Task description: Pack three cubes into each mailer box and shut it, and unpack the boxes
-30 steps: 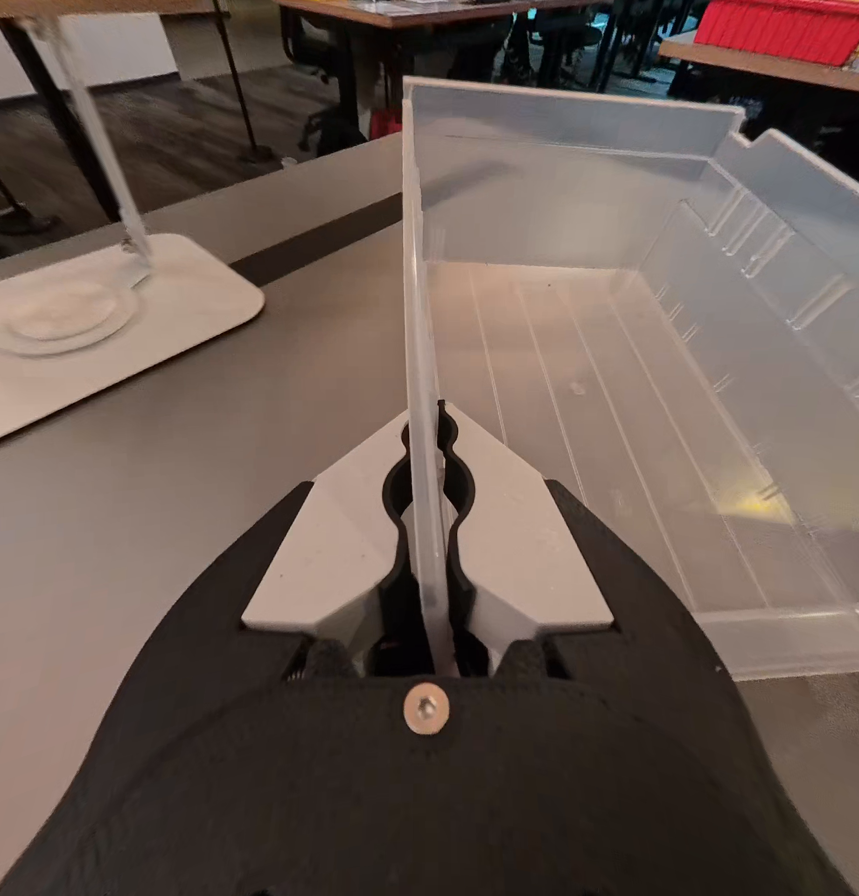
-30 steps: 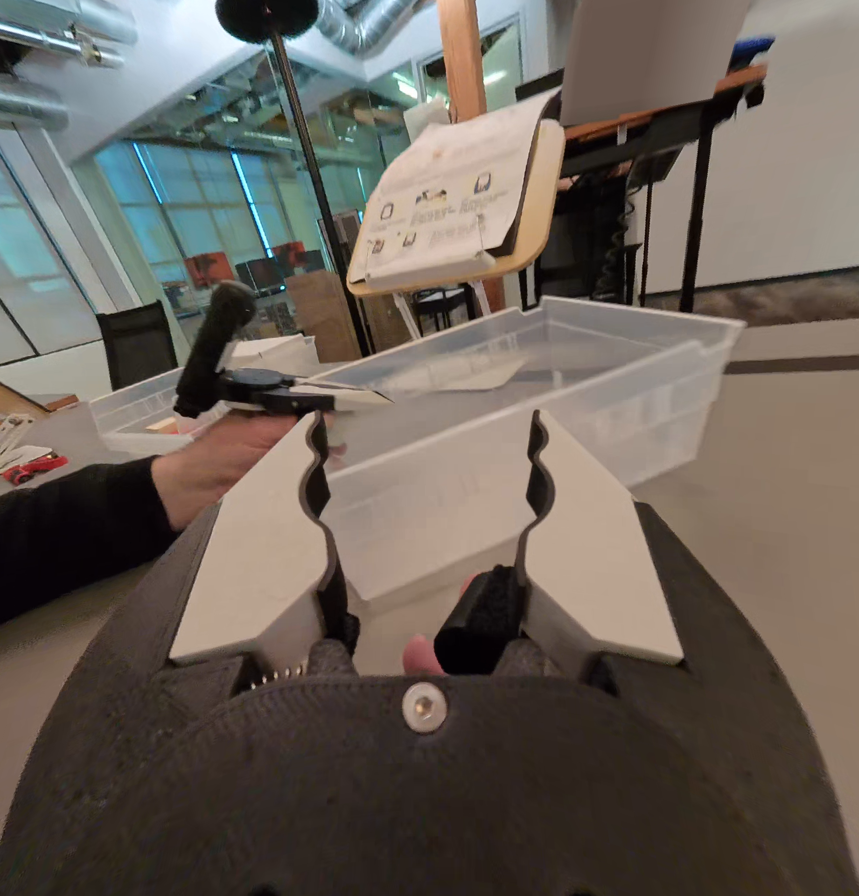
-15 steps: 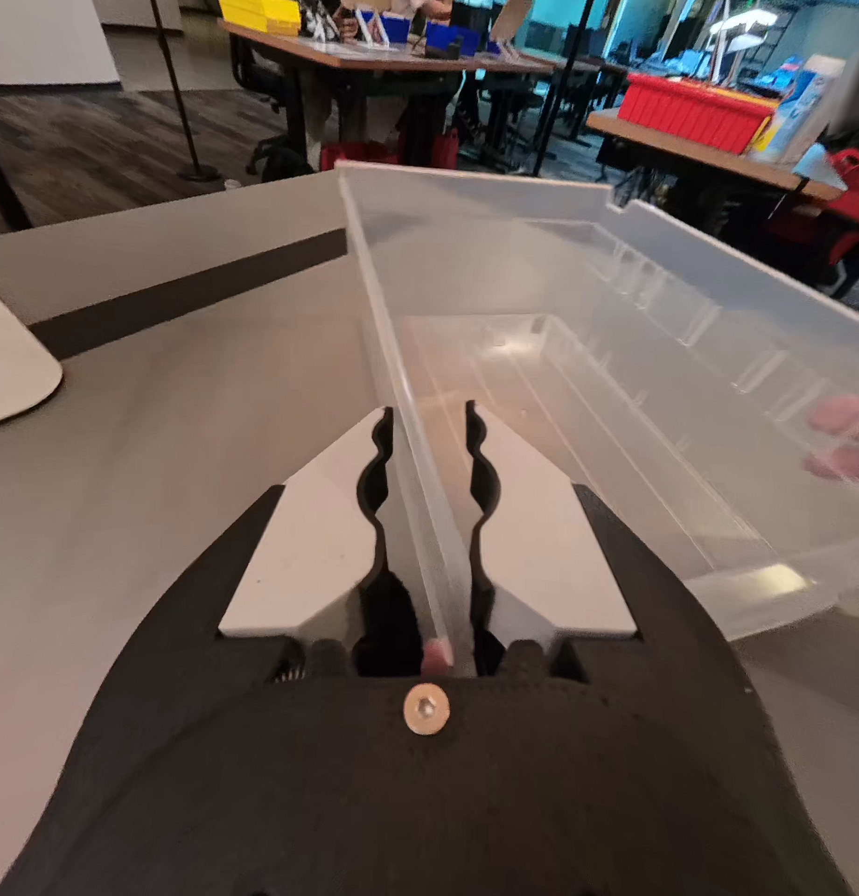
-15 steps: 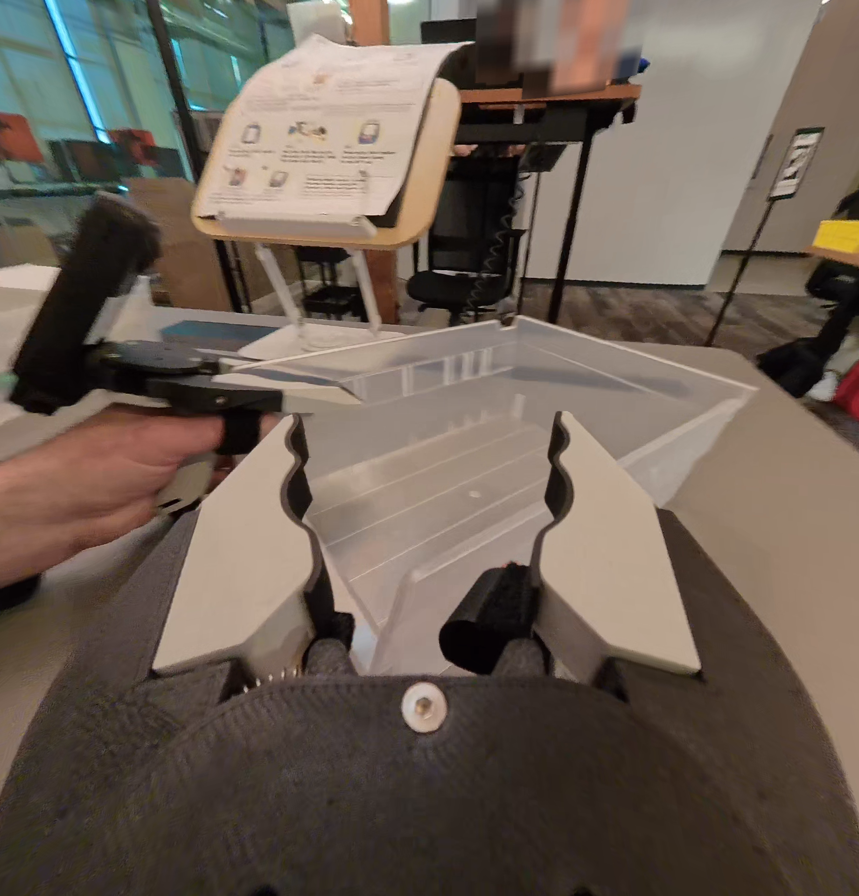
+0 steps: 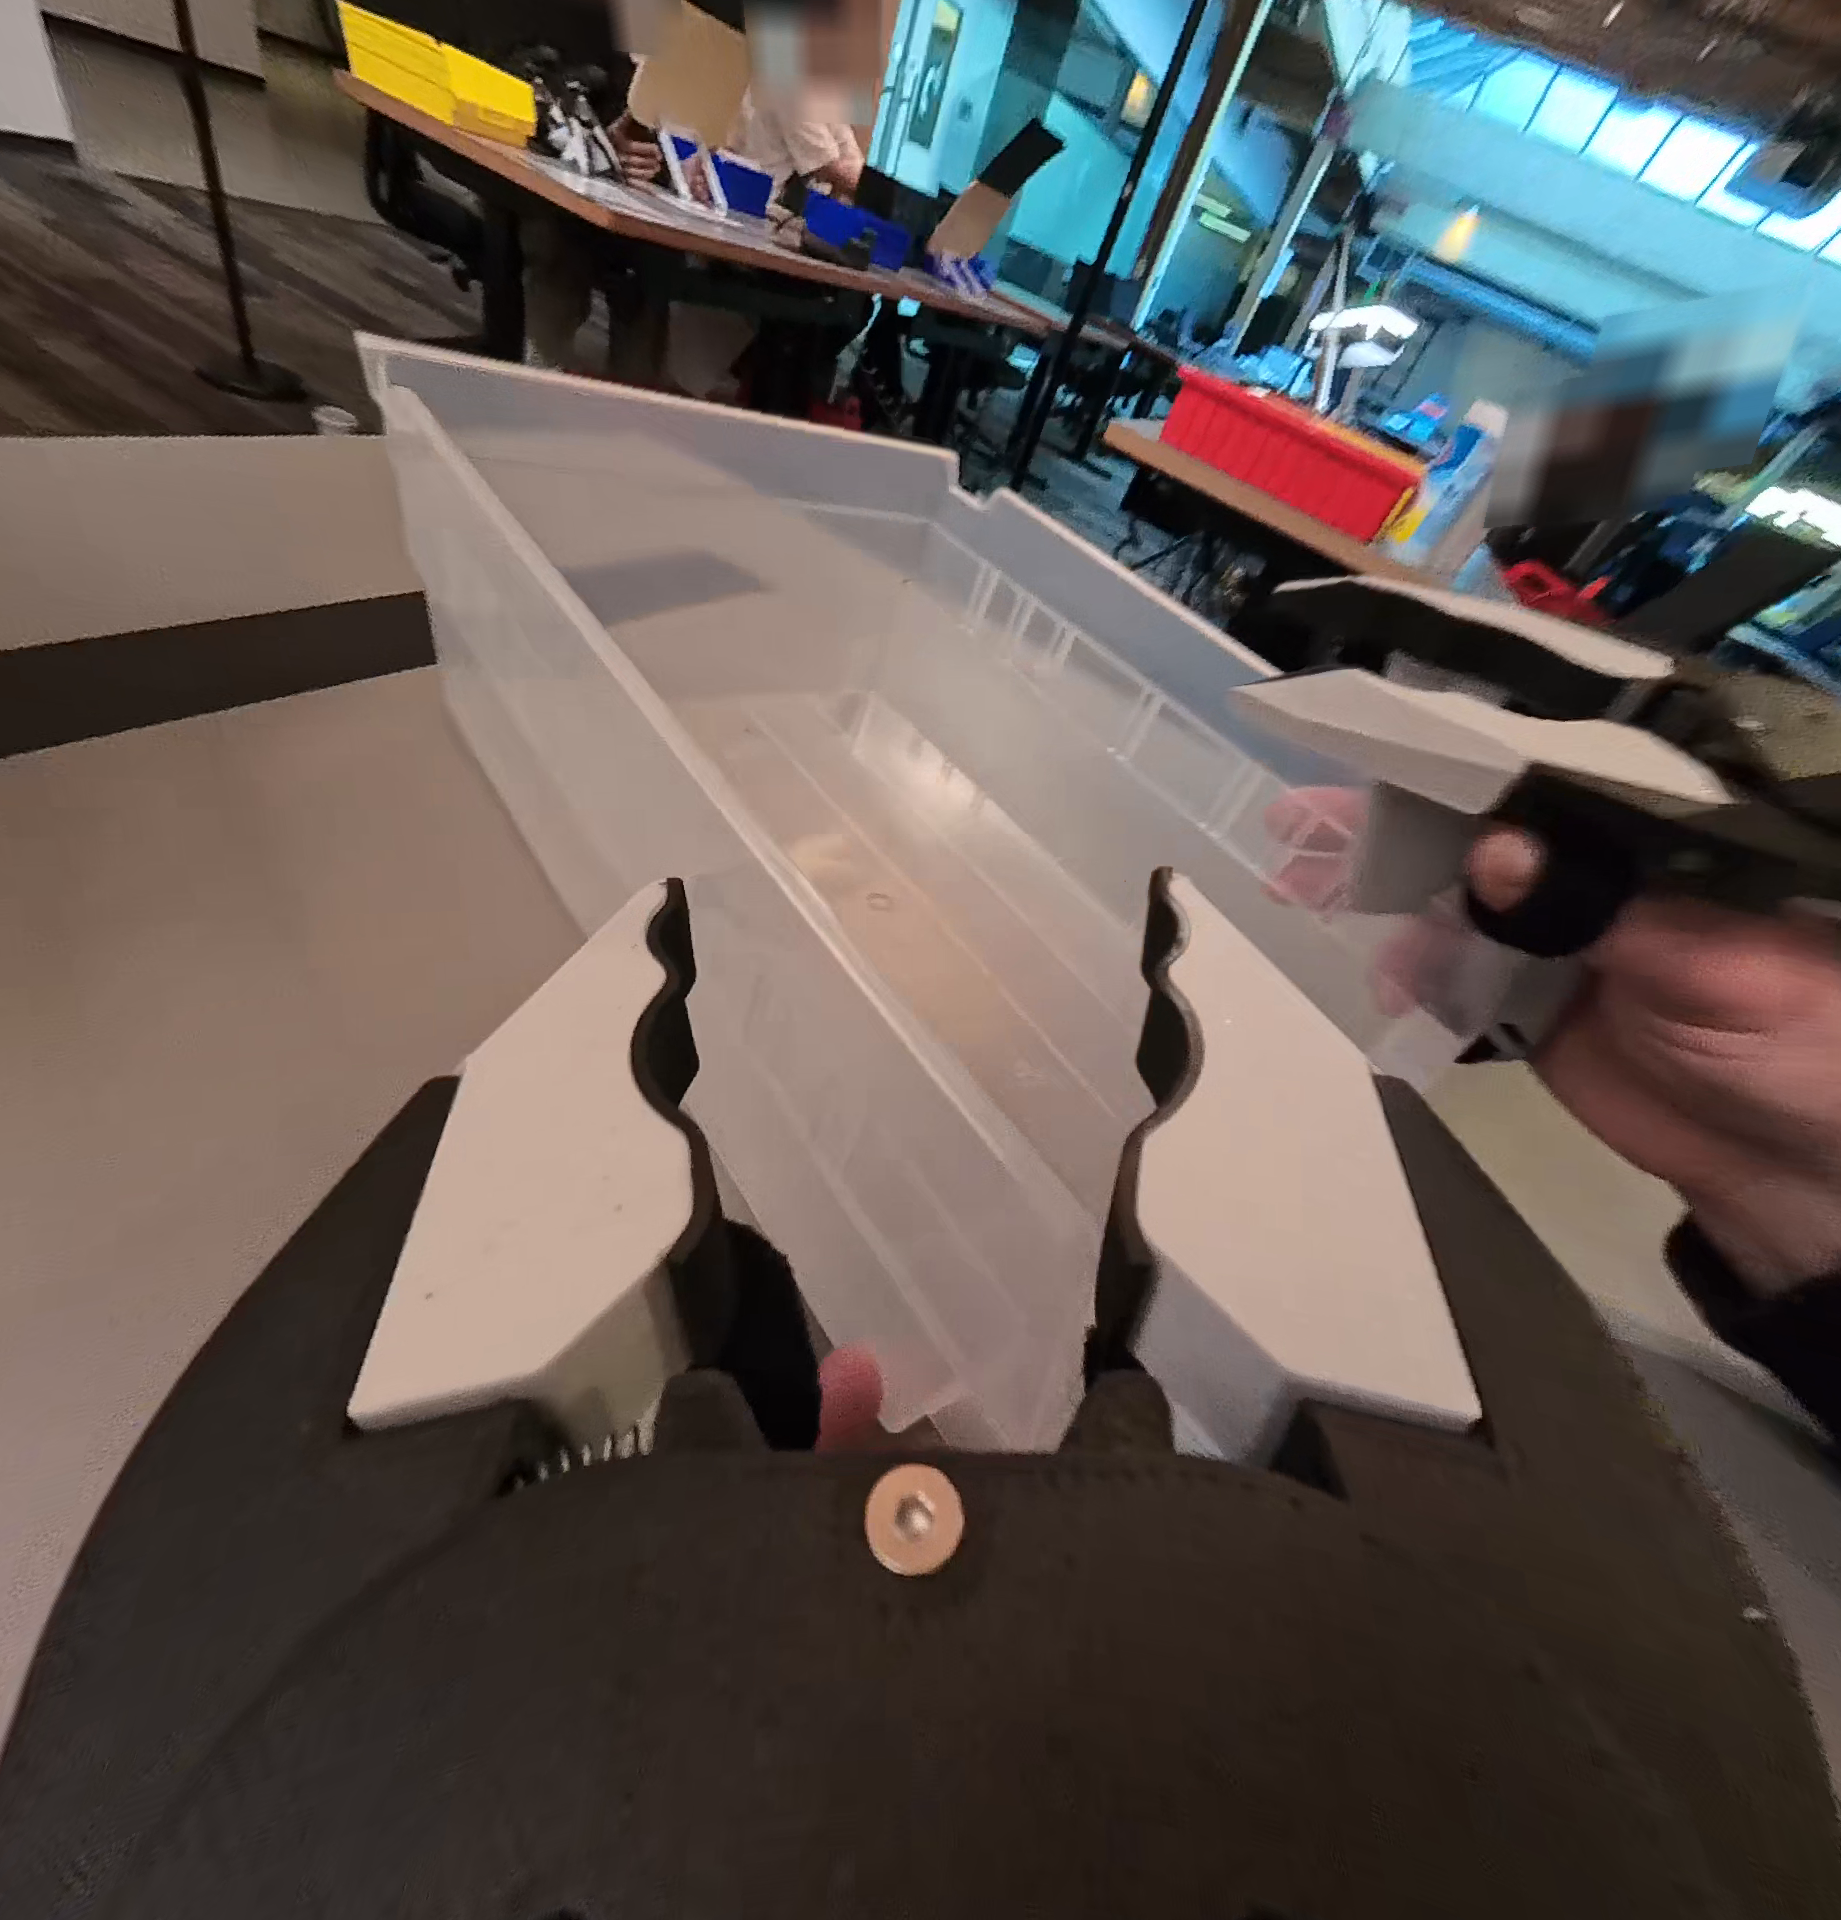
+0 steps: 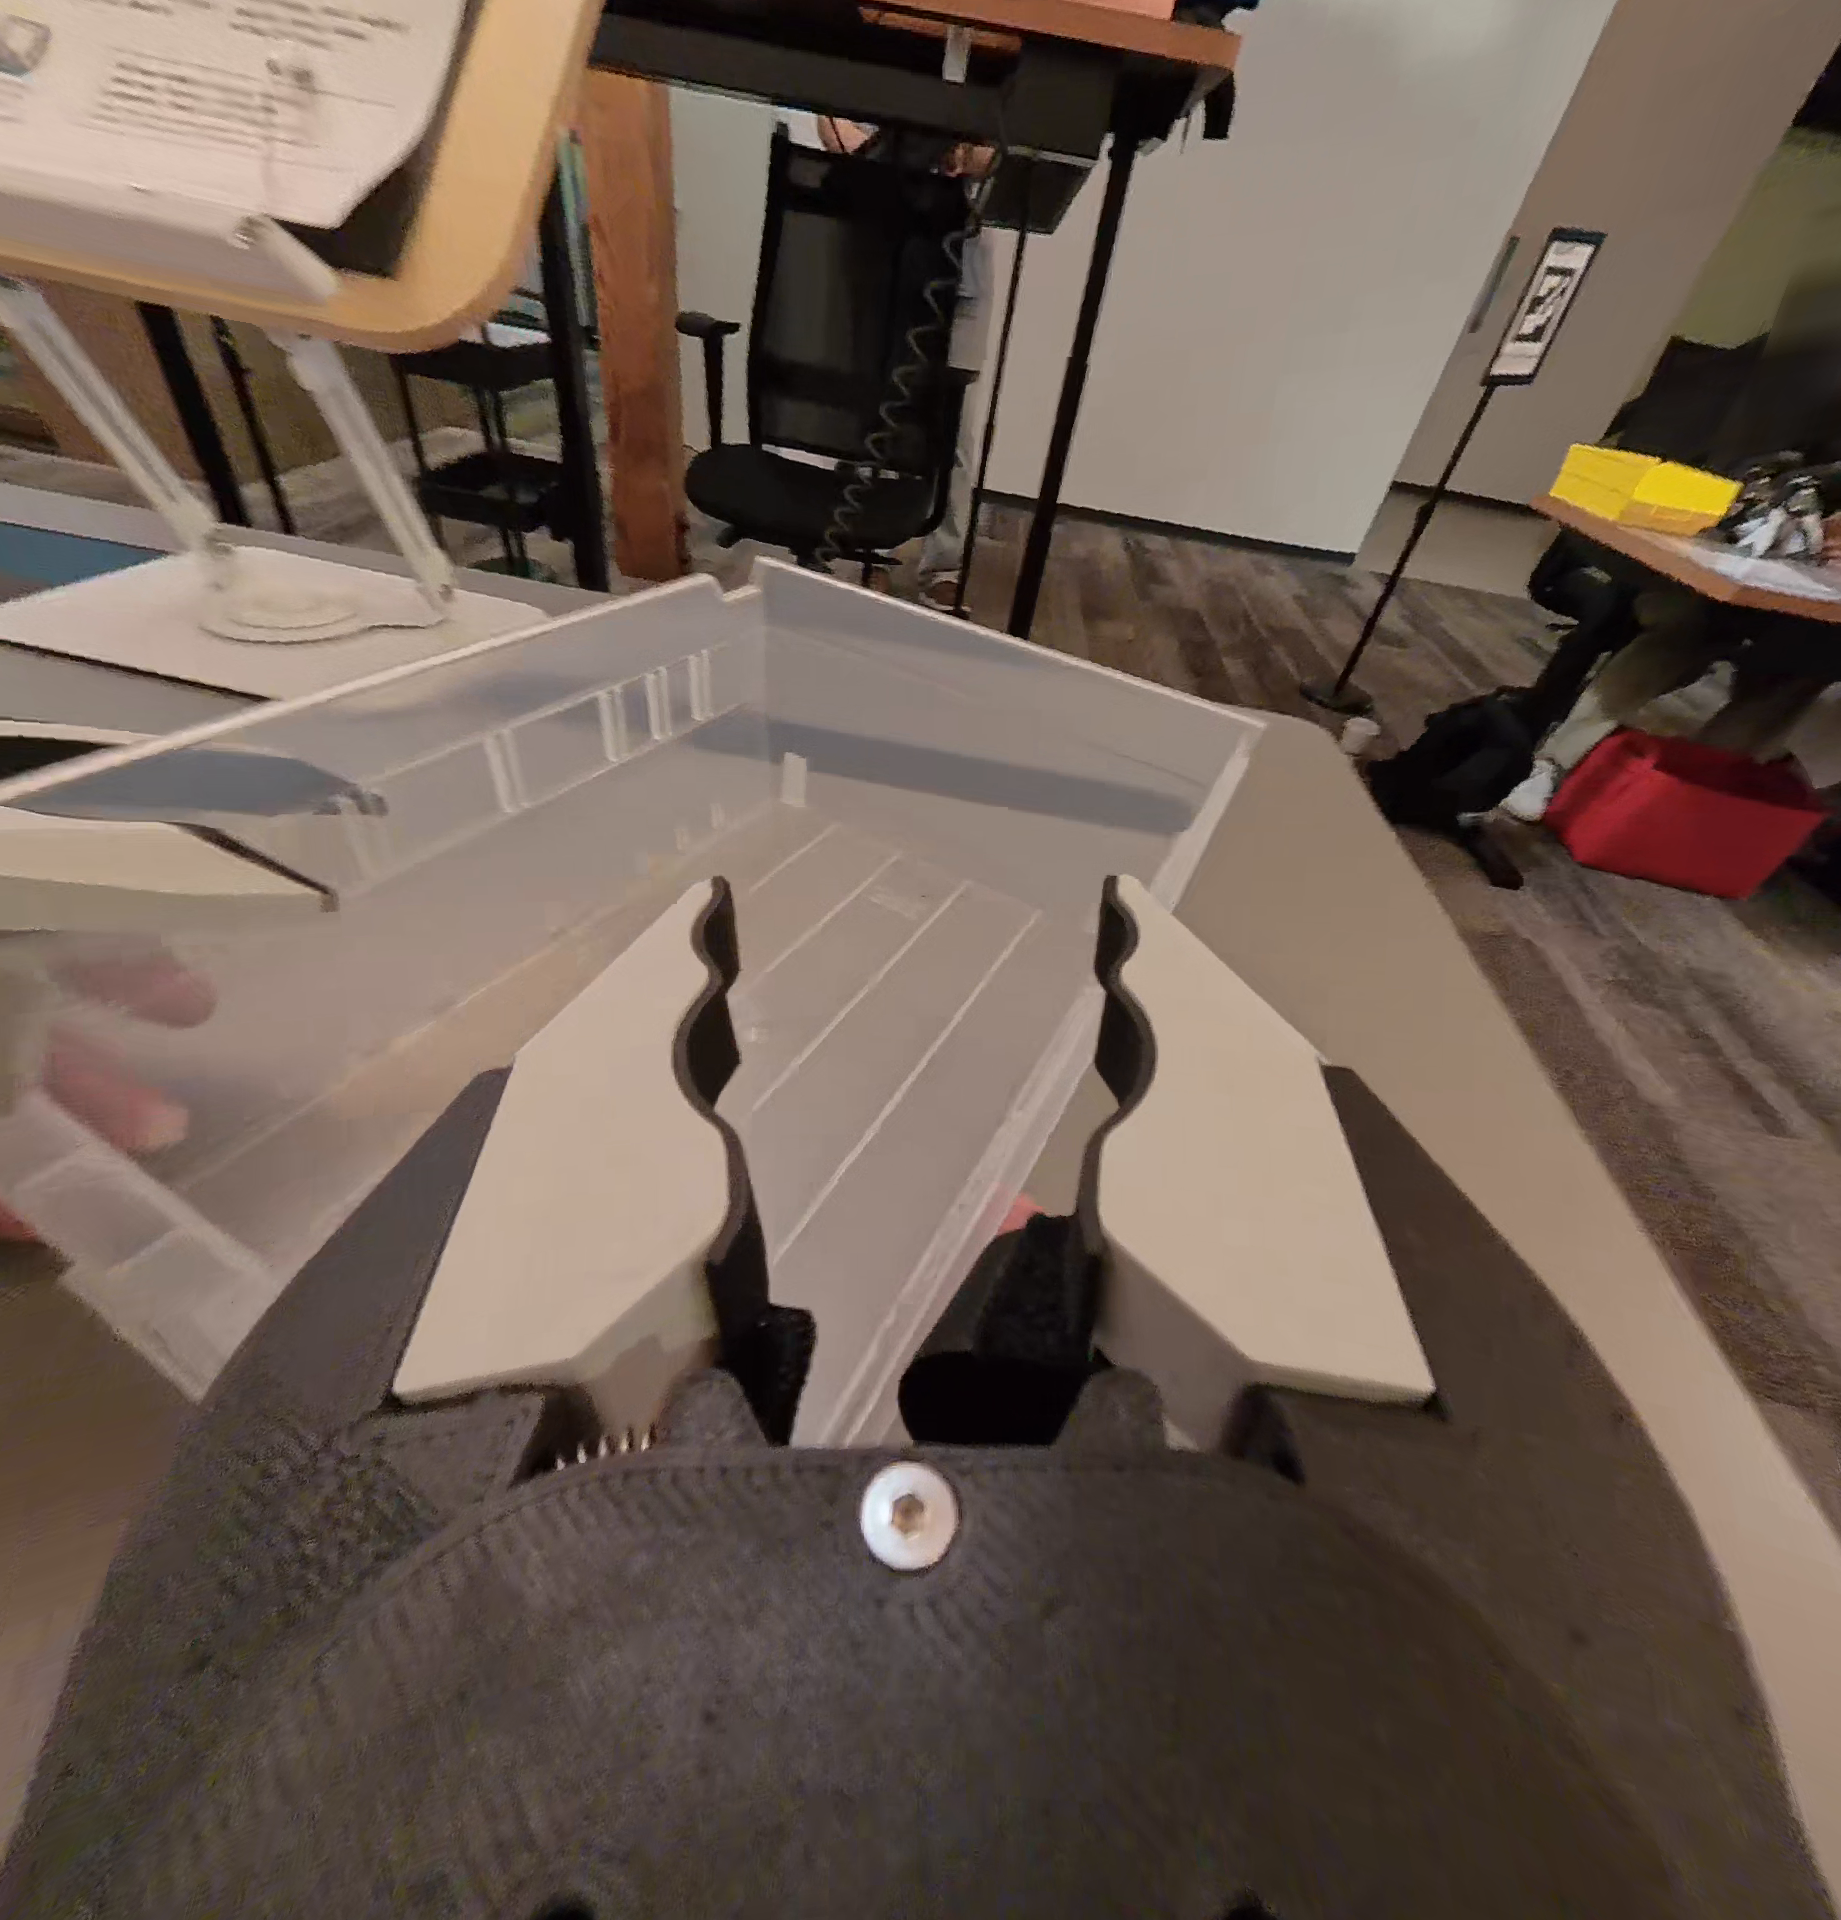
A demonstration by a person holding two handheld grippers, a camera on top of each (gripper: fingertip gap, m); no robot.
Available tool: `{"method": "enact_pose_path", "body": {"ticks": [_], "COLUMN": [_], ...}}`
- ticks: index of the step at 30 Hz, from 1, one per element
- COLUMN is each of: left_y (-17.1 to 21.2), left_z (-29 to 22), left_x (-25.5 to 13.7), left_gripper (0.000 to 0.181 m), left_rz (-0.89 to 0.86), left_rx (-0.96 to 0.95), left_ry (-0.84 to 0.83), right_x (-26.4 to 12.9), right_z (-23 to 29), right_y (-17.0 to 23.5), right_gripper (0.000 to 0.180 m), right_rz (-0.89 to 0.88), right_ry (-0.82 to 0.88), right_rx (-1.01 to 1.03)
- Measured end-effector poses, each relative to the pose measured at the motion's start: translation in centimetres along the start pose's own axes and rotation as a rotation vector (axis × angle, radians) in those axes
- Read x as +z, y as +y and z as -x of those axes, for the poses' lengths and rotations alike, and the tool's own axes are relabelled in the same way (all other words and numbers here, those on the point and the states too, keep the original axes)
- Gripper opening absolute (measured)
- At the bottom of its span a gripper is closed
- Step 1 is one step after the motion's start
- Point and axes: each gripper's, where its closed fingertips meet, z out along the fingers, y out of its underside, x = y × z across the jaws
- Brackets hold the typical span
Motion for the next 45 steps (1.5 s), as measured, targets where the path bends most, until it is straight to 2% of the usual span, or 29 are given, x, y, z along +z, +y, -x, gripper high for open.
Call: {"method": "enact_pose_path", "body": {"ticks": [6, 9, 18, 20, 26, 31, 36, 39, 42, 45], "left_y": [-0.8, -1.1, -2.9, -3.0, -3.8, -3.7, -4.1, -4.3, -6.1, -9.2], "left_z": [-1.0, -1.4, 0.2, -0.2, -1.3, -2.8, -1.1, 0.9, 3.2, 6.2], "left_x": [2.5, 3.8, 7.3, 7.3, 5.3, 0.3, -8.1, -13.4, -19.9, -27.1], "left_gripper": [0.096, 0.102, 0.101, 0.105, 0.094, 0.098, 0.077, 0.073, 0.066, 0.057], "left_rz": [-0.047, -0.073, -0.146, -0.15, -0.218, -0.251, -0.326, -0.313, -0.331, -0.315], "left_rx": [-0.08, -0.105, -0.224, -0.219, -0.18, -0.027, 0.177, 0.268, 0.38, 0.563], "left_ry": [0.061, 0.061, 0.087, 0.113, 0.163, 0.138, -0.03, -0.15, -0.3, -0.521], "right_x": [3.6, 5.0, 9.6, 10.0, 9.5, 8.7, 5.8, 3.5, 1.0, -0.9], "right_z": [-5.5, -7.9, -11.9, -12.4, -12.9, -13.3, -14.6, -14.6, -11.6, -4.7], "right_y": [0.8, -0.1, -1.0, -1.0, -1.6, -2.1, -4.3, -6.6, -9.8, -12.6], "right_gripper": [0.044, 0.03, 0.026, 0.027, 0.026, 0.025, 0.033, 0.034, 0.029, 0.018], "right_rz": [0.021, -0.057, -0.139, -0.145, -0.182, -0.199, -0.256, -0.303, -0.385, -0.494], "right_ry": [0.063, 0.082, 0.036, 0.035, 0.078, 0.095, 0.256, 0.358, 0.379, 0.301], "right_rx": [-0.017, -0.019, 0.04, 0.048, -0.018, -0.057, -0.186, -0.295, -0.437, -0.587]}}
